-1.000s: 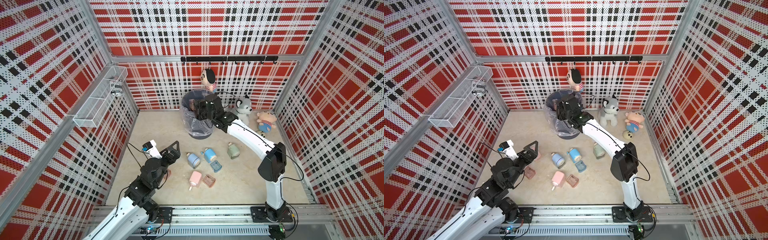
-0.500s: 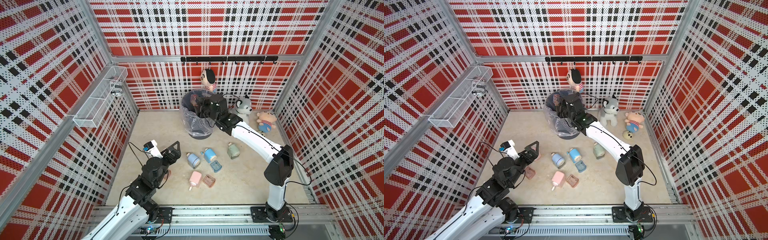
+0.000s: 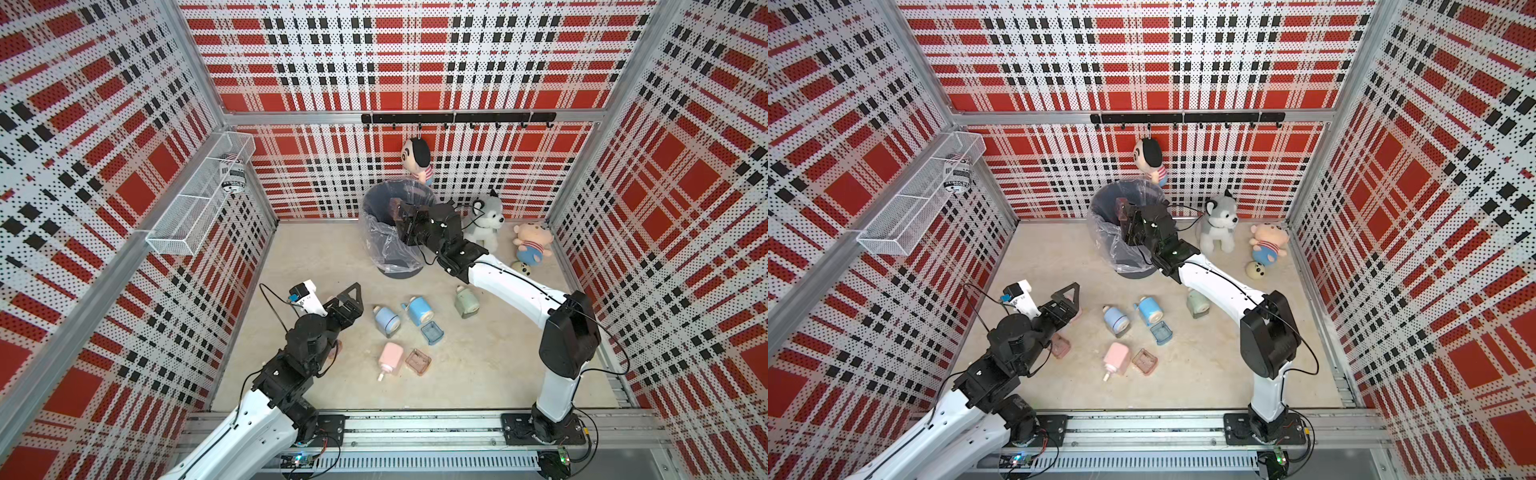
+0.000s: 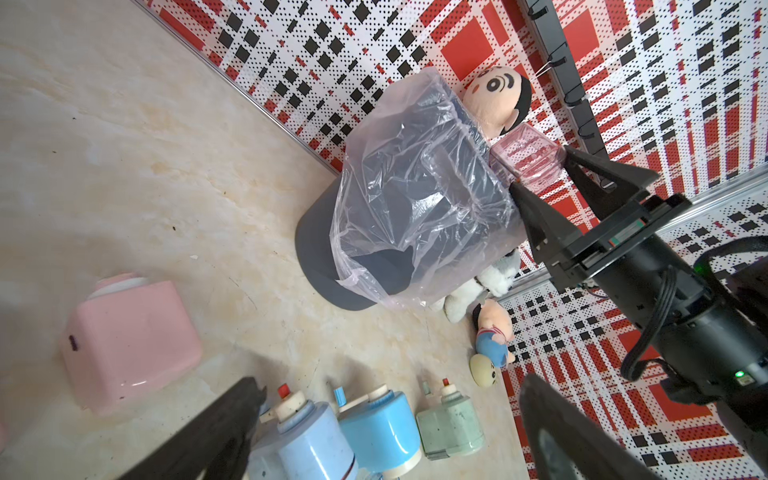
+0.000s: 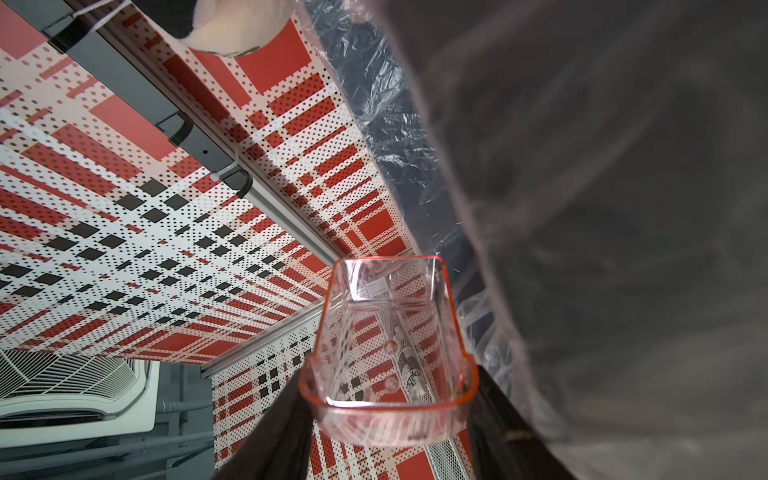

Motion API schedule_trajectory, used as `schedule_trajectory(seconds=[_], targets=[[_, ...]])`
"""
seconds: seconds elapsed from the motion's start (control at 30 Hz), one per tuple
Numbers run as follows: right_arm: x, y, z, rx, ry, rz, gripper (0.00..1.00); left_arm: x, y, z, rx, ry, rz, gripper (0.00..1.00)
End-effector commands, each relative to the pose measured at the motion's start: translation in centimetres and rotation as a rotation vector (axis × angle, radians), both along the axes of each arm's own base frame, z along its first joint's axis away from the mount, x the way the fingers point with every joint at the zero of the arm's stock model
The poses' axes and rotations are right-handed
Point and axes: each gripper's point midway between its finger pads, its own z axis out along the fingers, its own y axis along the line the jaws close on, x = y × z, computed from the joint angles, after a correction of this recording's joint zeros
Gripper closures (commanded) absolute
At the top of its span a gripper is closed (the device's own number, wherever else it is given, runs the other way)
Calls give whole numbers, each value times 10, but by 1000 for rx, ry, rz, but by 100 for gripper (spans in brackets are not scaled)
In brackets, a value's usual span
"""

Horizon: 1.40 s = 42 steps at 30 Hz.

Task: Take out the pencil sharpener tray and clean the shavings
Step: Pour the shavings into the trash bin.

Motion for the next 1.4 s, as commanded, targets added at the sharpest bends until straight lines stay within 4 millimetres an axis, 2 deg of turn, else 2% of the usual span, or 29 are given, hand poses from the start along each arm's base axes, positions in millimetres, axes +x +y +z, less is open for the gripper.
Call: schedule_trajectory(seconds=[0.0, 0.2, 0.27, 0.37, 0.47, 0.53, 0.6, 0.87, 1.07, 1.13, 1.2, 1.37], targets=[[0, -4, 7, 116, 70, -18, 49, 1, 0, 0, -1, -7, 7, 2], [2, 6, 70, 123, -14, 7, 49, 2, -1, 2, -4, -8, 6, 2], [-3, 7, 75, 127, -28, 9, 49, 2, -2, 2, -4, -8, 7, 2], [-8, 4, 53, 133, -3, 4, 49, 3, -3, 1, -4, -7, 5, 2], [-9, -1, 19, 140, 43, -13, 49, 3, -5, -2, 1, 1, 2, 2], [-6, 1, -1, 142, 78, -8, 49, 4, -6, -3, 2, 3, 0, 2], [-3, 7, -12, 150, 95, 10, 50, 4, -7, -3, 3, 4, -3, 2], [0, 10, 5, 134, 59, 13, 50, 4, -7, -3, 5, -1, 2, 2], [-2, 17, 36, 130, -12, 36, 50, 6, -9, 0, 15, -10, -4, 2], [-4, 15, 39, 124, -23, 31, 50, 6, -9, 4, 19, -20, -5, 2], [-4, 14, 31, 119, -15, 24, 50, 6, -8, 8, 26, -32, -5, 2], [-1, 13, -13, 101, 54, 14, 50, 8, -12, 18, 54, -57, -26, 2]])
